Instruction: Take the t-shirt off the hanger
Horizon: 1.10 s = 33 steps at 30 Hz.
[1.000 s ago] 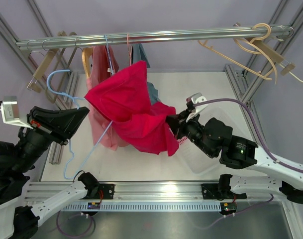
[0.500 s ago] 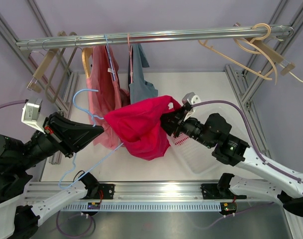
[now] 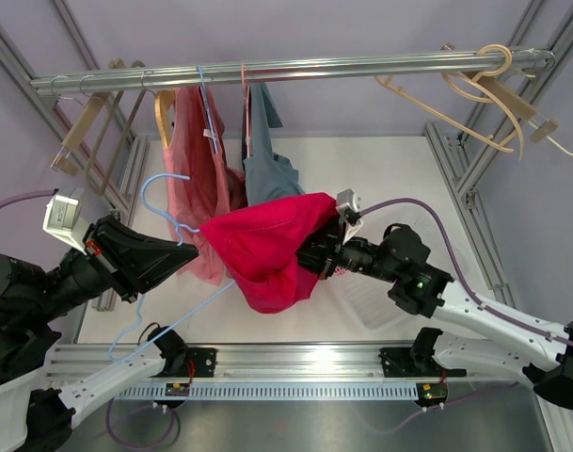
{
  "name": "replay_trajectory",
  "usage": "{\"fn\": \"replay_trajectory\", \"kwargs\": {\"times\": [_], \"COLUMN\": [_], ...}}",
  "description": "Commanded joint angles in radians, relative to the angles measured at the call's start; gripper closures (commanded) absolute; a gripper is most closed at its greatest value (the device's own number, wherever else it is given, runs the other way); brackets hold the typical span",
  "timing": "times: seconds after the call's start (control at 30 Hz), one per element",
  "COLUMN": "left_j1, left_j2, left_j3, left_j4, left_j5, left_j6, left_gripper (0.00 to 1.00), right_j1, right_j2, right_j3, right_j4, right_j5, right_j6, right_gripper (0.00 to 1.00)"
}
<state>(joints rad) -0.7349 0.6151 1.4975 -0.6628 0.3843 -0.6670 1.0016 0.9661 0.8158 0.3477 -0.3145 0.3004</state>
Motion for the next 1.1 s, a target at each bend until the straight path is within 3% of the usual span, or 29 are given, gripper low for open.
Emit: {"fn": "replay_trajectory", "kwargs": {"times": [0.0, 0.13, 0.33, 0.53, 0.73, 0.93, 1.07], "left_j1": [0.002, 0.002, 0.002, 0.0, 0.002, 0.002, 0.002], "left_j2": [-0.009, -0.017, -0.037, -0.071, -0.052, -0.031, -0.009], "left_j3": [0.032, 0.012, 0.004, 0.061, 0.128, 0.139, 0.139], "left_j4": [0.086, 0.051, -0.043, -0.177, -0.239, -0.242, -0.239], "left_j5": [0.004, -0.07, -0.08, -0.14, -0.162, -0.185, -0.196], "left_j6": [-0.008, 0.03, 0.046, 0.079, 0.118, 0.145, 0.158], "left_gripper": [1.0, 1.0, 1.0, 1.0, 1.0, 1.0, 1.0], "right_j1": [-0.004, -0.003, -0.004, -0.004, -0.004, -0.003, -0.006], "right_j2": [-0.093, -0.228, -0.239, -0.127, 0.095, 0.322, 0.41], "right_j3": [-0.026, -0.041, 0.141, 0.475, 1.053, 1.516, 1.643], "right_j4": [0.099, 0.033, -0.18, -0.341, -0.534, -0.657, -0.731], "right_j5": [0.032, 0.155, 0.371, 0.584, 0.779, 0.913, 0.946], "right_j6": [0.032, 0.02, -0.13, -0.312, -0.533, -0.71, -0.768], "right_gripper": [1.0, 1.0, 1.0, 1.0, 1.0, 1.0, 1.0]}}
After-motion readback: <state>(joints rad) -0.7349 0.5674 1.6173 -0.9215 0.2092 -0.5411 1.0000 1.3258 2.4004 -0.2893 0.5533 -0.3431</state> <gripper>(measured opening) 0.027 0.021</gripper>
